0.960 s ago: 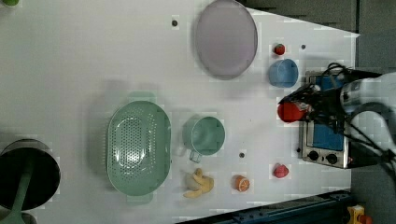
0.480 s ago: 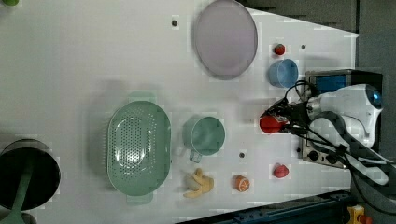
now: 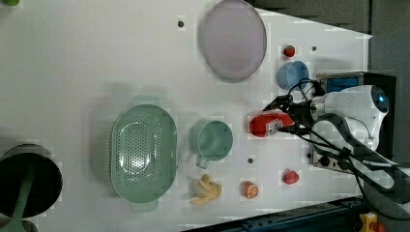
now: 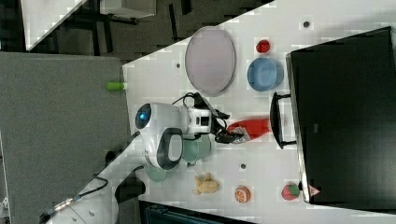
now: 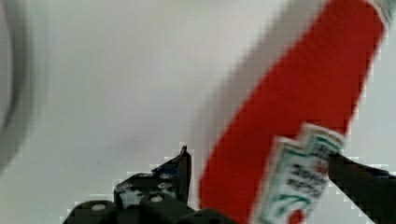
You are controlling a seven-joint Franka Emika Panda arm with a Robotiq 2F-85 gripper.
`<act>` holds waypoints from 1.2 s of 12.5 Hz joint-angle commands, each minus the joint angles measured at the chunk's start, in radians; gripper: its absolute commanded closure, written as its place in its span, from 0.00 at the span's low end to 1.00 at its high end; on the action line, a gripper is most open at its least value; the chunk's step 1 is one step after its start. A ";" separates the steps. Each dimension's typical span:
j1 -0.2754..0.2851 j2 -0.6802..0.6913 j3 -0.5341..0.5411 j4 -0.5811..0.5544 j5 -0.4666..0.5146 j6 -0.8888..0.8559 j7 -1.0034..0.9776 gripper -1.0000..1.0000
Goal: Pick Ketchup from oven and place it on table.
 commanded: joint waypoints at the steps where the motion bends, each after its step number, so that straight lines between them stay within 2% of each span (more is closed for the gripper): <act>1: 0.016 -0.176 0.002 0.100 -0.011 -0.042 0.024 0.00; 7: 0.014 -0.346 -0.001 0.361 -0.015 -0.415 0.024 0.00; 11: 0.015 -0.361 0.003 0.556 -0.015 -0.663 0.024 0.00; 15: 0.013 -0.360 0.000 0.686 -0.035 -0.840 0.024 0.00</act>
